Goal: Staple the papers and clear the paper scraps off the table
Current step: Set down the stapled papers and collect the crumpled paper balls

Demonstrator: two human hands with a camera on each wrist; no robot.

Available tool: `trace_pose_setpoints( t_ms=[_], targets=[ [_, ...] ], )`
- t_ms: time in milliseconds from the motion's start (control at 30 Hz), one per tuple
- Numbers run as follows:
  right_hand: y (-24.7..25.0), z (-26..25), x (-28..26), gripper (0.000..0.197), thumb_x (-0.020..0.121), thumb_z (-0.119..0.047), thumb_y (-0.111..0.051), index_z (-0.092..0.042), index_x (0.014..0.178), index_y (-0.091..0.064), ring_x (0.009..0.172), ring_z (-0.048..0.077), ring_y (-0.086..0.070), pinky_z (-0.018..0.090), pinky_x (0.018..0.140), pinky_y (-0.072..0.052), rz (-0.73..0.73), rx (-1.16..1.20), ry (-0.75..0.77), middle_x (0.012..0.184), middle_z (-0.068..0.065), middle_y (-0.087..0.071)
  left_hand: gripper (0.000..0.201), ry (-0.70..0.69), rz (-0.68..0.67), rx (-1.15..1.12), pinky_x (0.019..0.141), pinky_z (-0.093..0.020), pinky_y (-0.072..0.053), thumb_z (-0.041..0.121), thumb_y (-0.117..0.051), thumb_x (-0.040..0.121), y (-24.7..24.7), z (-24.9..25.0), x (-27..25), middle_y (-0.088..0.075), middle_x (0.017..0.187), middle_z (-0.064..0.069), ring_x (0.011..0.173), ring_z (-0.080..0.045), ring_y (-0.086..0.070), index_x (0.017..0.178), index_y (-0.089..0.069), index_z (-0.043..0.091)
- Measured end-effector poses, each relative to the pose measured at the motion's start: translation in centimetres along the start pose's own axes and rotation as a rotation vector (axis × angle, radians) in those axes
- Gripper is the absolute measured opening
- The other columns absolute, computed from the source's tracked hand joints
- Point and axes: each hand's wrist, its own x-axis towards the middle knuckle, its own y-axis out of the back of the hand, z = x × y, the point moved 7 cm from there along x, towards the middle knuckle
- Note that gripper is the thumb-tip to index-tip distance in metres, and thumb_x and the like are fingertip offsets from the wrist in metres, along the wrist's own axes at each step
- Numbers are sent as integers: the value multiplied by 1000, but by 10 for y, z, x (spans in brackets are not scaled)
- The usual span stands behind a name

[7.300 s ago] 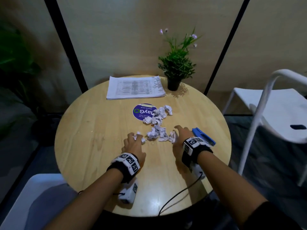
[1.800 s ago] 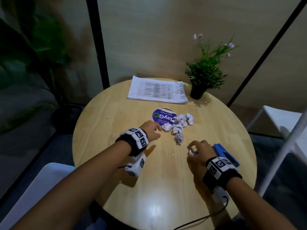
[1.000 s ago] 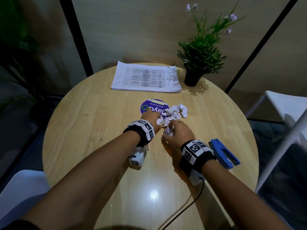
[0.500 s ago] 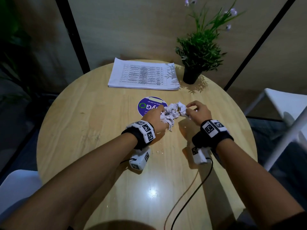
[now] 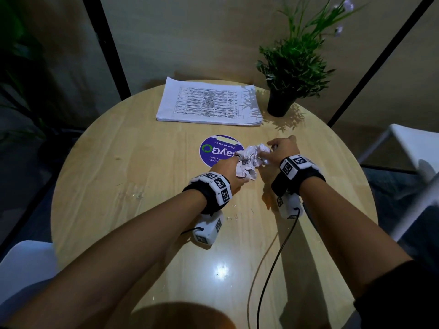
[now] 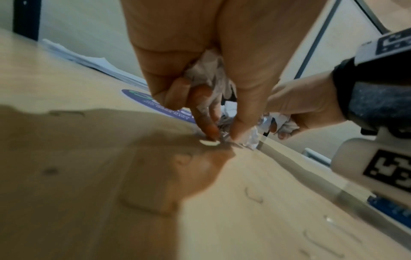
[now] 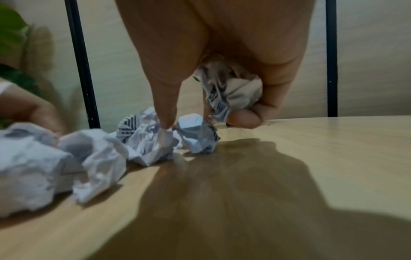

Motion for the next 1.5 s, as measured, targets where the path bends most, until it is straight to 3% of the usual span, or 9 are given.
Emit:
trace_pose_setpoints(
  t_ms=[200, 433, 600, 667, 800, 1000, 1167, 1333, 1500],
  targets=[
    [-4, 10, -15, 26, 76, -36, -72, -15, 89, -65, 77, 26, -52, 27, 67, -38, -27, 105, -48, 122, 16, -52, 27, -31, -25, 8, 72, -29, -42, 30, -53, 90, 12, 2, -12, -66, 101, -14, 92, -32, -60, 99, -63, 7],
    [14, 18, -70, 16, 79, -30, -70, -15, 85, -68, 58, 19, -49, 29, 48, -46, 37, 494, -119, 70, 2, -55, 20, -12, -48, -61, 64, -28, -43, 26, -56, 80, 43, -14, -58, -58, 71, 0, 71, -24, -53, 61, -56, 18],
    [0, -13, -117, 17, 83, -33, -67, -21, 71, -66, 50, 17, -39, 21, 45, -36, -121, 565, -73, 62, -2, -46, 28, 112, -22, 5, 79, -30, -45, 38, -54, 82, 88, -54, -106, -64, 107, -15, 97, -30, -59, 87, -66, 14],
    [-8, -37, -136, 19, 85, -33, -65, -21, 70, -66, 47, 18, -38, 22, 44, -36, -184, 548, -14, 59, 0, -45, 28, 154, 7, 22, 83, -31, -47, 35, -54, 86, 106, -78, -127, -66, 116, -16, 101, -28, -61, 75, -63, 10],
    [-32, -96, -174, 19, 88, -25, -59, -17, 72, -66, 49, 20, -40, 23, 46, -40, -283, 486, 114, 61, 7, -45, 42, 194, 1, 140, 73, -30, -42, 34, -52, 89, 136, -127, -169, -68, 86, -12, 87, -29, -61, 51, -56, 16],
    [-78, -196, -229, 18, 88, -27, -60, -12, 81, -68, 50, 22, -40, 25, 47, -39, -424, 423, 283, 59, 9, -43, 43, 307, 27, 128, 59, -31, -38, 36, -53, 91, 178, -193, -242, -61, 76, -13, 75, -28, -54, 96, -71, -3],
    [-124, -277, -271, 18, 86, -33, -63, -16, 85, -69, 50, 19, -43, 24, 47, -40, -536, 325, 405, 60, -1, -48, 31, 507, 111, -13, 60, -30, -36, 32, -62, 81, 183, -263, -297, -52, 72, -9, 74, -24, -49, 63, -49, 10],
    [-173, -340, -296, 27, 84, -35, -64, -10, 93, -73, 50, 17, -48, 25, 47, -42, -582, 103, 558, 62, 0, -51, 30, 579, 139, -117, 78, -38, -53, 31, -68, 75, 178, -322, -335, -73, 87, -16, 87, -30, -68, 77, -73, 1],
    [-218, -374, -312, 32, 77, -36, -74, -13, 100, -74, 78, 15, -55, 15, 44, -41, -683, -149, 696, 89, 0, -61, 25, 611, 152, -174, 80, -40, -55, 30, -68, 75, 161, -366, -350, -73, 84, -16, 87, -31, -68, 72, -72, 5]
  ],
)
